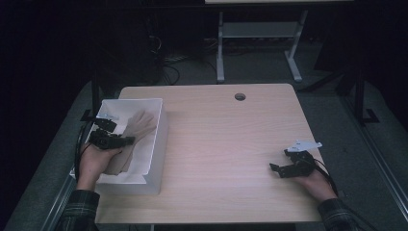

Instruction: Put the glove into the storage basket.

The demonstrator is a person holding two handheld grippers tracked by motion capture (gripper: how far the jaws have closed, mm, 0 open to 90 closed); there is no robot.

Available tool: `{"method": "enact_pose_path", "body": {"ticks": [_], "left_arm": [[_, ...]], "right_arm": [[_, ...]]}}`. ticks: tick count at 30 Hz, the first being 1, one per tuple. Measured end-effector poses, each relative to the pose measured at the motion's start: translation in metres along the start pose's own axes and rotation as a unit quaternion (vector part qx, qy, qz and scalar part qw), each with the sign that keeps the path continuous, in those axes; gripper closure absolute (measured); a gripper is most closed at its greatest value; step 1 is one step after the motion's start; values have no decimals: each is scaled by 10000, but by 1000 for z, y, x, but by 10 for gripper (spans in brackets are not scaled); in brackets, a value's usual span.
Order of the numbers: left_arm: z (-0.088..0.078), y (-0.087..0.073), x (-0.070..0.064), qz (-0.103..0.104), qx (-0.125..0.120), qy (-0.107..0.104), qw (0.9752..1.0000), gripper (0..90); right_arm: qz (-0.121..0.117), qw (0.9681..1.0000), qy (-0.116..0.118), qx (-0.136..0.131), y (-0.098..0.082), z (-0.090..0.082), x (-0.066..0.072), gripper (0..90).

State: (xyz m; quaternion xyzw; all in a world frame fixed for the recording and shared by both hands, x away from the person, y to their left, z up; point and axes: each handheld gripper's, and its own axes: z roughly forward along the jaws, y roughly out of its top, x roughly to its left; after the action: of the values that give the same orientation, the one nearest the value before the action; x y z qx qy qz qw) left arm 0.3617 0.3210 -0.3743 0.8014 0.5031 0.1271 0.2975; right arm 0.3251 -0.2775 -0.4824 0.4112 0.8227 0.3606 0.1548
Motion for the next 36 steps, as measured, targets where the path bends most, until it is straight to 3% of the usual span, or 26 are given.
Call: {"method": "enact_pose_path", "body": {"ticks": [9, 17, 20, 28, 31, 36], "left_arm": [[31, -13, 2, -5, 308, 83, 9995, 671], [45, -20, 3, -23, 541, 47, 9985, 637], [48, -21, 4, -6, 677, 33, 9977, 568], [54, -22, 4, -30, 760, 5, 9971, 258], [52, -21, 4, 34, 667, 23, 9978, 174], [41, -16, 4, -17, 425, -29, 9991, 140]], "right_arm": [[1, 10000, 0, -2, 0, 0, 0, 131], [0, 10000, -2, 3, 0, 0, 0, 131], [2, 10000, -5, 1, 0, 0, 0, 131], [1, 10000, -10, -1, 0, 0, 0, 131], [5, 10000, -6, 3, 0, 0, 0, 132], [6, 10000, -7, 1, 0, 0, 0, 132]]}}
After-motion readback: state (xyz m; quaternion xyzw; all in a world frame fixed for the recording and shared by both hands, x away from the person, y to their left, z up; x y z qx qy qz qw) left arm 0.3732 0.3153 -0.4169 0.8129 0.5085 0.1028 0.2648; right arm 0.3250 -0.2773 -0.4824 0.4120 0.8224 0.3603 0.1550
